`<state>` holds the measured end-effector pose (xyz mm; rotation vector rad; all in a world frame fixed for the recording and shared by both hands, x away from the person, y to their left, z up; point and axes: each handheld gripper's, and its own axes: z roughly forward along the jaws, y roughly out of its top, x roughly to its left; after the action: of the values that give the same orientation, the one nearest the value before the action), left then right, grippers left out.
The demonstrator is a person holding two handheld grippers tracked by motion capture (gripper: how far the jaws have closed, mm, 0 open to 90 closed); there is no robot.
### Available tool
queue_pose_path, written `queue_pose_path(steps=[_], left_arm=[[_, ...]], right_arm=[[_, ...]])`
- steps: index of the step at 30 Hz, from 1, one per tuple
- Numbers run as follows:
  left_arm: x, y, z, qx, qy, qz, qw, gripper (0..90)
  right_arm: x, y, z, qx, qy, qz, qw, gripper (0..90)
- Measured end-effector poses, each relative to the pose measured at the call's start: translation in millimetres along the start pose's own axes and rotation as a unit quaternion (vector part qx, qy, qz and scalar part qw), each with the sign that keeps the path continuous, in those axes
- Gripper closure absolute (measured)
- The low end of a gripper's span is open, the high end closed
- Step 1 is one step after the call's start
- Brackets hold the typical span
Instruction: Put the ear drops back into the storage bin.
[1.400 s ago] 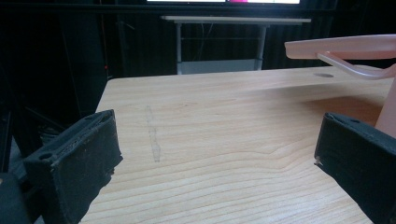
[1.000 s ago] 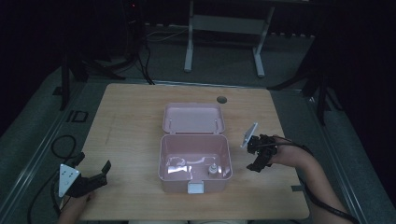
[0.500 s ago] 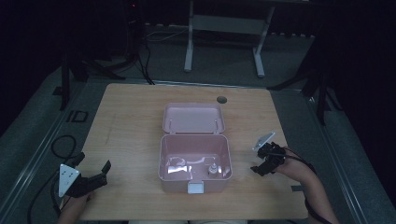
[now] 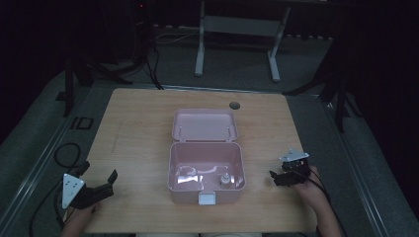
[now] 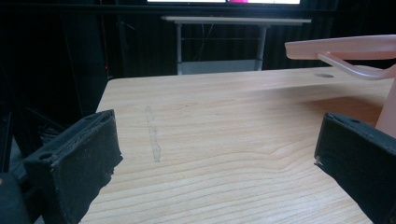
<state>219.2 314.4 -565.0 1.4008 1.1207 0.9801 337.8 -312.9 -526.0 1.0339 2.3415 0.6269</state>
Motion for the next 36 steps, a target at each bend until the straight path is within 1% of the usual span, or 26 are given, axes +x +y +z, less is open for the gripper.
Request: queue_pose_path(steps=[1, 2, 3, 4, 5, 6, 8, 10, 11, 12, 15, 16, 17, 18, 20, 21, 22, 23, 24, 25, 27, 29, 30, 31, 33, 36], left_arm=[[0.0, 0.0, 0.0, 0.0, 0.0, 0.0, 1.0, 0.4], [0.1, 0.0, 0.1, 0.0, 0.0, -0.001, 1.0, 0.4], [0.0, 0.0, 0.1, 0.0, 0.0, -0.001, 1.0, 0.4], [0.0, 0.0, 0.1, 0.0, 0.0, -0.001, 1.0, 0.4], [0.1, 0.0, 0.1, 0.0, 0.0, -0.001, 1.0, 0.4], [0.1, 0.0, 0.1, 0.0, 0.0, -0.001, 1.0, 0.4], [0.0, 0.0, 0.1, 0.0, 0.0, -0.001, 1.0, 0.4], [0.0, 0.0, 0.0, 0.0, 0.0, 0.0, 1.0, 0.4], [0.0, 0.0, 0.0, 0.0, 0.0, 0.0, 1.0, 0.4], [-0.1, 0.0, 0.0, 0.0, 0.0, 0.0, 1.0, 0.4], [0.0, 0.0, 0.0, 0.0, 0.0, 0.0, 1.0, 0.4], [0.0, 0.0, 0.0, 0.0, 0.0, 0.0, 1.0, 0.4], [0.0, 0.0, 0.0, 0.0, 0.0, 0.0, 1.0, 0.4], [0.0, 0.0, 0.0, 0.0, 0.0, 0.0, 1.0, 0.4], [0.0, 0.0, -0.1, 0.0, 0.0, 0.0, 1.0, 0.4], [0.0, 0.0, 0.0, 0.0, 0.0, 0.0, 1.0, 0.4], [0.0, 0.0, 0.0, 0.0, 0.0, 0.0, 1.0, 0.4], [0.1, 0.0, 0.0, 0.0, 0.0, -0.001, 1.0, 0.4], [0.1, 0.0, 0.0, 0.0, 0.0, -0.001, 1.0, 0.4], [0.1, 0.0, 0.0, 0.0, 0.0, -0.001, 1.0, 0.4], [0.1, 0.0, 0.0, 0.0, 0.0, -0.001, 1.0, 0.4], [0.1, 0.0, -0.1, 0.0, 0.0, 0.0, 1.0, 0.4], [0.1, 0.0, -0.1, 0.0, 0.0, -0.001, 1.0, 0.4], [0.2, 0.0, -0.1, 0.0, 0.0, -0.001, 1.0, 0.4], [0.2, -0.1, -0.1, 0.0, 0.0, -0.001, 1.0, 0.4], [0.2, -0.1, -0.1, 0.0, 0.0, -0.001, 1.0, 0.4]], right_arm=[[-0.2, -2.9, 0.1, -0.007, -0.008, 0.014, 0.9998, 12.2], [-0.5, -4.6, 0.0, -0.014, -0.014, 0.021, 0.9996, 12.2], [-0.7, -6.7, -0.4, -0.024, -0.032, 0.034, 0.9986, 12.3], [-1.3, -8.9, -0.9, -0.033, -0.043, 0.048, 0.9974, 12.2], [-1.1, -10.1, -1.2, -0.039, -0.05, 0.057, 0.9964, 12.2], [-0.7, -11.8, -1.8, -0.049, -0.068, 0.066, 0.9943, 12.3], [-1.0, -15.2, -2.4, -0.064, -0.087, 0.089, 0.9901, 12.2], [-0.7, -18.8, -1.9, -0.073, -0.113, 0.112, 0.9846, 12.2], [-0.9, -21.0, -0.9, -0.076, -0.123, 0.125, 0.9816, 12.3], [-0.8, -22.5, -0.4, -0.079, -0.131, 0.132, 0.9795, 12.2], [1.6, -27.4, 0.8, -0.092, -0.156, 0.158, 0.9708, 12.3], [2.6, -29.1, 0.6, -0.101, -0.164, 0.166, 0.967, 12.2], [3.0, -30.5, 0.6, -0.109, -0.165, 0.175, 0.9644, 12.2], [3.6, -32.0, 0.6, -0.116, -0.169, 0.186, 0.9609, 12.3], [5.1, -34.0, -0.3, -0.134, -0.177, 0.197, 0.9549, 12.2], [5.6, -34.9, -0.2, -0.14, -0.181, 0.2, 0.9526, 12.2], [6.5, -36.0, -0.2, -0.146, -0.186, 0.206, 0.9496, 12.2], [7.0, -36.9, -0.1, -0.15, -0.188, 0.209, 0.9477, 12.2], [8.3, -37.2, -0.7, -0.154, -0.195, 0.212, 0.945, 12.3], [8.8, -37.3, -1.5, -0.161, -0.198, 0.213, 0.9433, 12.2], [10.9, -38.2, -3.5, -0.18, -0.199, 0.221, 0.9376, 12.2], [13.4, -38.2, -4.9, -0.192, -0.2, 0.221, 0.9349, 12.2], [15.1, -38.7, -5.6, -0.198, -0.199, 0.228, 0.9323, 12.2], [16.6, -39.2, -6.2, -0.202, -0.199, 0.231, 0.9308, 12.2], [18.2, -39.0, -6.1, -0.199, -0.197, 0.229, 0.9322, 12.2], [18.1, -40.0, -5.5, -0.2, -0.194, 0.231, 0.9321, 12.3]])
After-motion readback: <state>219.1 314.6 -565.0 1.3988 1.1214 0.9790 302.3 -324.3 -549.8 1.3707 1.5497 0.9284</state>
